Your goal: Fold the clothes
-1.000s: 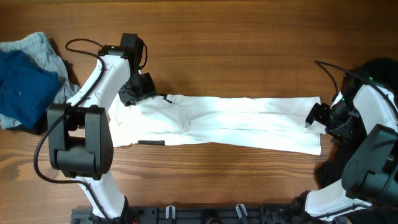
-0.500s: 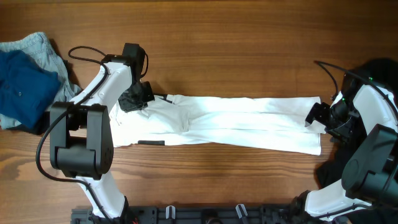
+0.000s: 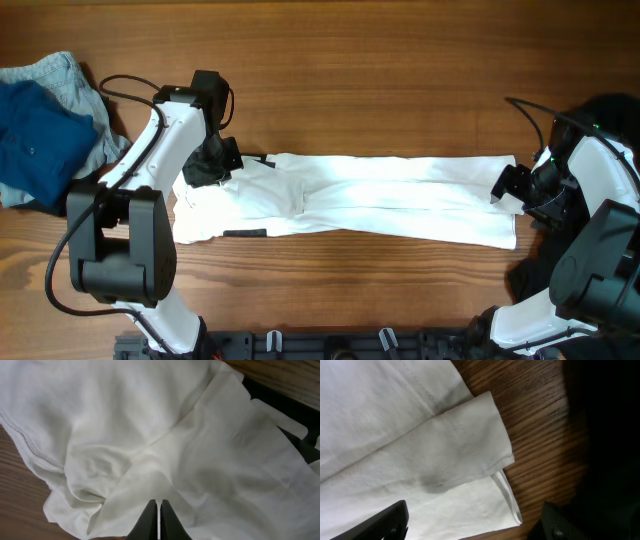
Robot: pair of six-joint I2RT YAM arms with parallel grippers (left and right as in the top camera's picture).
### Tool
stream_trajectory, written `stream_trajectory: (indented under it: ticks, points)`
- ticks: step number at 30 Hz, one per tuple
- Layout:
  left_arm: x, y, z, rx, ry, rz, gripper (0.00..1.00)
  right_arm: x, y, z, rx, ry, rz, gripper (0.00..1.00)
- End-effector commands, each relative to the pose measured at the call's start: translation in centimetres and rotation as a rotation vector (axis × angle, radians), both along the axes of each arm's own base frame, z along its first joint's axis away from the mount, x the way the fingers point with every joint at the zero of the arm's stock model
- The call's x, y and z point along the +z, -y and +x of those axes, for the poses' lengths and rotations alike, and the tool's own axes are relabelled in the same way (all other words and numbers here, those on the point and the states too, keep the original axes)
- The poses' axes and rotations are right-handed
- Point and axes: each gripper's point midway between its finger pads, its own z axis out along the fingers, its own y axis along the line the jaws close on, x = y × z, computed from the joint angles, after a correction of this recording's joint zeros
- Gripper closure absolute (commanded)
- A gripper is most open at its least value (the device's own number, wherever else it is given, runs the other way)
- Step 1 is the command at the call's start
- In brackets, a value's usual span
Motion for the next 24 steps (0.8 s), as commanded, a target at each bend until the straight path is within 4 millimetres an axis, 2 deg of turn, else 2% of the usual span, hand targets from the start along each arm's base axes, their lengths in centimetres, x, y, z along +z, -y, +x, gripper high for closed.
stream_trajectory:
  ticks: [1,3,4,5,9,14,18,24]
  points:
    - [0.3,-0.7,0.1,-0.004,0.018,0.032,0.94,-0.1,-0.2,-0.2,-0.005,0.002,0.010,0.14]
    - [0.3,-1.5,1.3,-0.008,0.066,0.079,0.69,-0.1,-0.2,-0.2,-0.005,0.002,0.010,0.14]
    - [0.3,-2.0,2.7,-0.007,0.126,0.111,0.57,-0.1,-0.2,-0.2,-0.005,0.002,0.010,0.14]
    - [0.3,-2.0,3.5,-0.006,0.157,0.114,0.54,-0.1,-0.2,-0.2,-0.005,0.001,0.010,0.14]
    - [-0.5,-1.4,4.6,-0.003,0.189,0.082,0.59,-0.1,-0.2,-0.2,-0.005,-0.002,0.011,0.14]
    - [-2.4,-0.2,3.5,-0.007,0.122,0.022,0.65,-0.1,-0.2,-0.2,-0.005,-0.002,0.011,0.14]
    - [-2.6,-0.3,2.9,-0.015,0.103,0.024,0.71,-0.1,-0.2,-0.2,-0.005,-0.001,0.011,0.14]
    - [-2.6,-0.3,3.0,-0.028,0.106,0.024,0.96,-0.1,-0.2,-0.2,-0.005,-0.001,0.011,0.14]
